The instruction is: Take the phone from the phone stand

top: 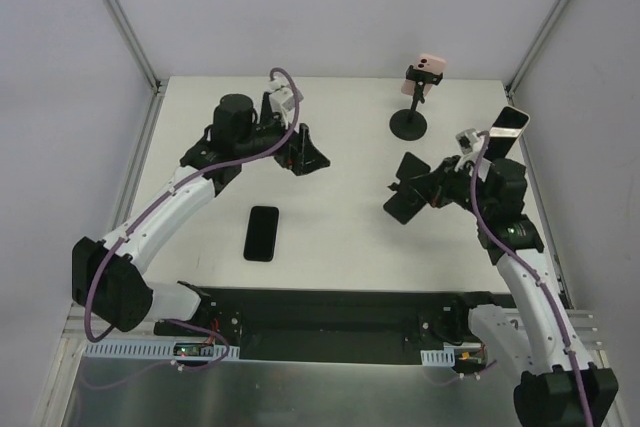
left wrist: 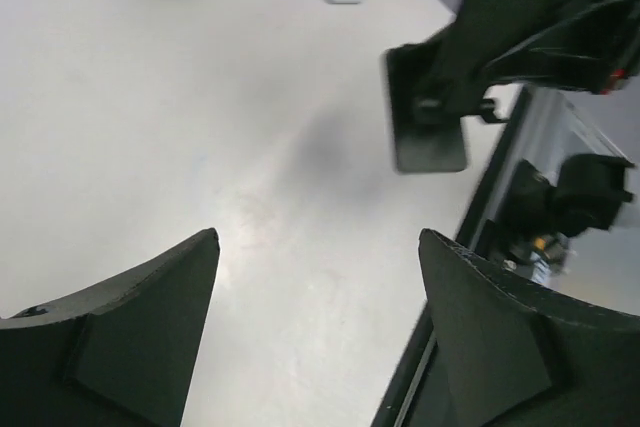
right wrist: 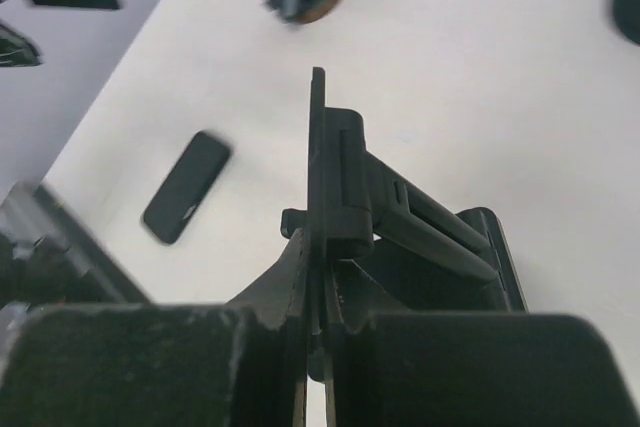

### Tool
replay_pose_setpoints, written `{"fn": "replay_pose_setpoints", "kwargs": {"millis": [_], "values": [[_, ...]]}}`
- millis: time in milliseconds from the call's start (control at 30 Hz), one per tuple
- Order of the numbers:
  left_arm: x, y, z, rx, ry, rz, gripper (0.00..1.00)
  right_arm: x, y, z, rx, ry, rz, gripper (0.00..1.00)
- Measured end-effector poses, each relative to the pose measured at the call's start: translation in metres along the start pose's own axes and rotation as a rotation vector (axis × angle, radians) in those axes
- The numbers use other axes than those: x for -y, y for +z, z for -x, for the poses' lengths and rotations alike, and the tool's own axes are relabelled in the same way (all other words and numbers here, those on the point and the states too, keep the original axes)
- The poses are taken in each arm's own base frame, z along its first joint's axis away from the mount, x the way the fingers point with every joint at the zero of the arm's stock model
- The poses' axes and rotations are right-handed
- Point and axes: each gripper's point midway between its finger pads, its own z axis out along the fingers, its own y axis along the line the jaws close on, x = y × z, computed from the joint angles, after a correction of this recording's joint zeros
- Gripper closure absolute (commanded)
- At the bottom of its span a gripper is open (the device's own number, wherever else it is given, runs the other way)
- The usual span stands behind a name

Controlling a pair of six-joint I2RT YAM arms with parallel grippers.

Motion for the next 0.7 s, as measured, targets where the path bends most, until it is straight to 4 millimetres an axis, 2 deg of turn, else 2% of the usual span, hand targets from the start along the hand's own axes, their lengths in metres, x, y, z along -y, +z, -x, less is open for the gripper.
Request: {"fn": "replay_pose_setpoints", "kwargs": {"millis": [200, 400, 567, 700], "values": [[-0.064, -0.052, -0.015, 0.104, -0.051, 0.380, 0.01, 0.073, -0.044, 0.001, 0.181, 0.079, -0.351, 0.99], [-0.103, -0.100, -0.029, 0.192, -0.026, 0.719, 0.01, 0.141, -0.088, -0.013, 0.293, 0.173, -0.678, 0.99], [-0.133, -0.132, -0.049, 0.229, 0.005, 0.939, 0.01, 0.184, -0.116, -0.031, 0.299, 0.244, -0.861, 0.99], [-0.149, -0.150, -0.072, 0.239, 0.025, 1.058, 0.01, 0.211, -0.138, -0.036, 0.314, 0.265, -0.958, 0.99]]}}
